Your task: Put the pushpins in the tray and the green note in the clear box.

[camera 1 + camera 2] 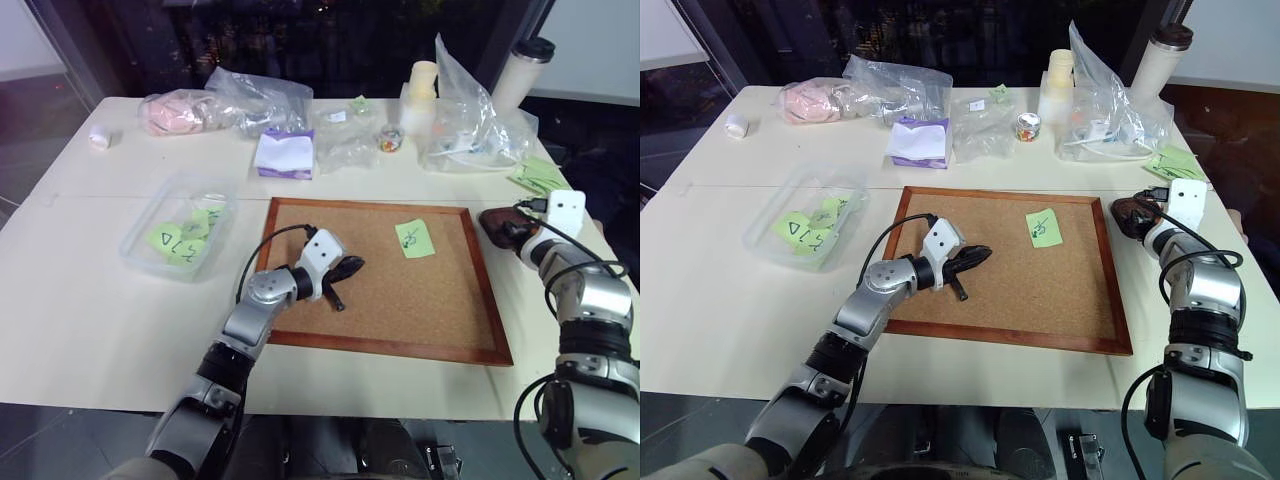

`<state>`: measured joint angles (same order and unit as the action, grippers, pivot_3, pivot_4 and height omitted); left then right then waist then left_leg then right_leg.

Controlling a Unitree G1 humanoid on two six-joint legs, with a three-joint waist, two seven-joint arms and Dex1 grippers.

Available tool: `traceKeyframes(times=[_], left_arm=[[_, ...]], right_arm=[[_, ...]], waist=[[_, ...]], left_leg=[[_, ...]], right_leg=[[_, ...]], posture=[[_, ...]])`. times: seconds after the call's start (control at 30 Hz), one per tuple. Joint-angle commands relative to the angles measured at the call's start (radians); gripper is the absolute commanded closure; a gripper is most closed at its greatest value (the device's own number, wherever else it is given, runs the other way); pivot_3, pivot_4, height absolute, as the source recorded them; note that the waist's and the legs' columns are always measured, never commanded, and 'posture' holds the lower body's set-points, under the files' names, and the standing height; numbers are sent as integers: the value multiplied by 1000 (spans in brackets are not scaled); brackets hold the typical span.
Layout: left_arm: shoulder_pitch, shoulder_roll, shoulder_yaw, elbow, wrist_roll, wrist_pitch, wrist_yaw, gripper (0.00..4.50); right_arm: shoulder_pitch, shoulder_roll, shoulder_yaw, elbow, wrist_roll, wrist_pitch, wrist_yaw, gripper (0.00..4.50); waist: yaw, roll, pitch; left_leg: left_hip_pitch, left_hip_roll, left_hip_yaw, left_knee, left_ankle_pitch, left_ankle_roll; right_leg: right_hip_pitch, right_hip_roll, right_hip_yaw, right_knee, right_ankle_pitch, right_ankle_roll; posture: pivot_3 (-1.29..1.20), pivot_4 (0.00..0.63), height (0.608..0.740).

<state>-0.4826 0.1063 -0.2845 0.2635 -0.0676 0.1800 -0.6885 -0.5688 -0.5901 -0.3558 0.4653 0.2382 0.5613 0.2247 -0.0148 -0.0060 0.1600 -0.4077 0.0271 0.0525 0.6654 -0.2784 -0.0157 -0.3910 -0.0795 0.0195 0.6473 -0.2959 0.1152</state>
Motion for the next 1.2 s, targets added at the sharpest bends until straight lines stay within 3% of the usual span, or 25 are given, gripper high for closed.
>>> traceKeyframes(times=[0.03,0.2,0.33,0.47,0.6,1.0,1.1,1.2], left_arm=[[33,7,-17,24,15,18,0,4500],[35,6,-18,22,14,17,1,4500],[36,5,-17,21,14,18,2,4500],[33,5,-17,26,14,18,1,4500],[30,5,-19,28,15,16,-1,4500],[30,9,-18,25,14,19,-2,4500],[34,10,-18,21,14,22,0,4500],[36,10,-17,19,13,24,2,4500]], right_arm=[[-25,-12,-8,-66,13,6,7,2692],[-8,-20,-17,-167,43,69,33,2692],[72,-13,30,-416,132,192,142,2692],[111,31,83,-586,179,276,147,2692],[154,60,177,-677,161,288,155,4409],[203,84,327,-661,84,209,184,4409],[191,97,322,-661,83,205,175,3606],[184,101,324,-656,73,204,173,2065]], waist=[[0,0,0],[0,0,0],[1,0,0],[-1,0,0],[1,0,0],[2,0,0],[2,0,0],[2,0,0]], left_leg=[[0,0,0,0,0,0],[0,0,0,0,0,0],[0,0,0,0,0,0],[0,1,0,0,0,0],[0,1,-1,0,0,0],[0,0,-1,0,0,0],[0,0,-1,0,0,0],[0,0,-1,0,0,0]], right_leg=[[0,0,0,0,0,0],[0,0,0,0,0,0],[0,0,0,0,0,0],[0,0,0,0,0,0],[0,0,0,0,0,0],[0,0,-1,0,0,0],[0,0,-1,0,0,0],[0,0,-1,0,0,0]], posture=[[0,150,740],[0,150,740],[0,150,740],[0,150,740],[0,150,740],[0,150,740],[0,150,740],[0,150,740]])
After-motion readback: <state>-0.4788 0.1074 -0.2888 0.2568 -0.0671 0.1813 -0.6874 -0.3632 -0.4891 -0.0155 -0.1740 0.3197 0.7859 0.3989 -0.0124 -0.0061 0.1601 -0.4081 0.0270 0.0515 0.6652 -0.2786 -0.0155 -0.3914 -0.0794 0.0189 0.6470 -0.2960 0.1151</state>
